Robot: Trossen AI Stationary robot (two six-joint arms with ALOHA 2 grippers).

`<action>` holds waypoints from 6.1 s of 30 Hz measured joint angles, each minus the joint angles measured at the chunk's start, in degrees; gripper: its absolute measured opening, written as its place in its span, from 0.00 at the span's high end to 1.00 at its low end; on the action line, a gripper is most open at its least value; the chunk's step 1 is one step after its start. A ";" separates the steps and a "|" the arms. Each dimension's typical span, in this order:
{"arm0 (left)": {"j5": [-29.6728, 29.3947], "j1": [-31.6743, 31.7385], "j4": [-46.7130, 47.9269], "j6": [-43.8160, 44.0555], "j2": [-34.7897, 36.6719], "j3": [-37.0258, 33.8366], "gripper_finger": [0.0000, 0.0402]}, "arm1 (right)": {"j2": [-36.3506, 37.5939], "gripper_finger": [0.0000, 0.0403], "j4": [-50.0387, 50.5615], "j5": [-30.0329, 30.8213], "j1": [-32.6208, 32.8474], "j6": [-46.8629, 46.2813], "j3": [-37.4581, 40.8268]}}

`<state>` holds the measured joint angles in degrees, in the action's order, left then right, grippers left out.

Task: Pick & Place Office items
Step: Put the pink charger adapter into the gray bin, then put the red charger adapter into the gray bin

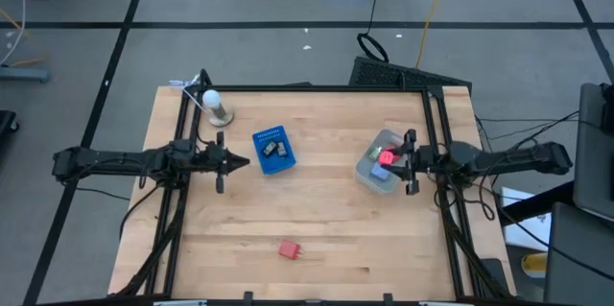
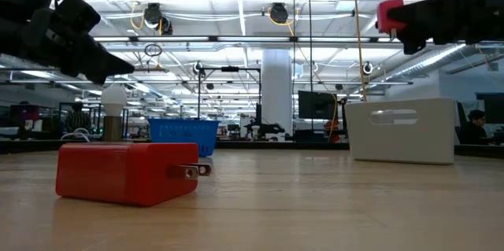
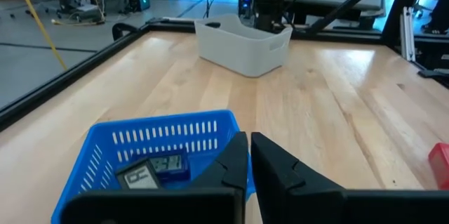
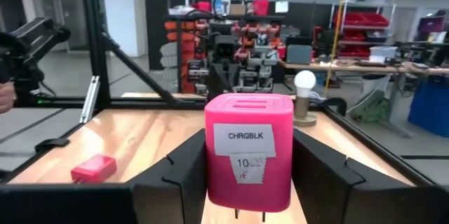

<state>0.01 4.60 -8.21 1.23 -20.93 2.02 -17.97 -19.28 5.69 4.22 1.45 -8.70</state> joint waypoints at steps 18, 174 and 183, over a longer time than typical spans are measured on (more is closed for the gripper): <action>-0.09 -0.01 0.71 -0.65 0.00 0.00 0.98 | 6.01 0.60 -1.23 0.42 -4.14 -2.02 3.41; 2.40 -31.02 4.32 11.81 -73.59 46.19 0.20 | 0.14 0.99 -7.02 -10.32 -17.87 -6.77 7.90; 4.07 -31.08 12.64 16.14 -77.37 52.57 0.02 | -0.05 0.99 -7.18 -10.25 -17.87 -7.80 7.90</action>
<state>4.08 -26.48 4.43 17.37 -98.30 54.59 -18.02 -26.46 -4.56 -13.65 -6.35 -0.80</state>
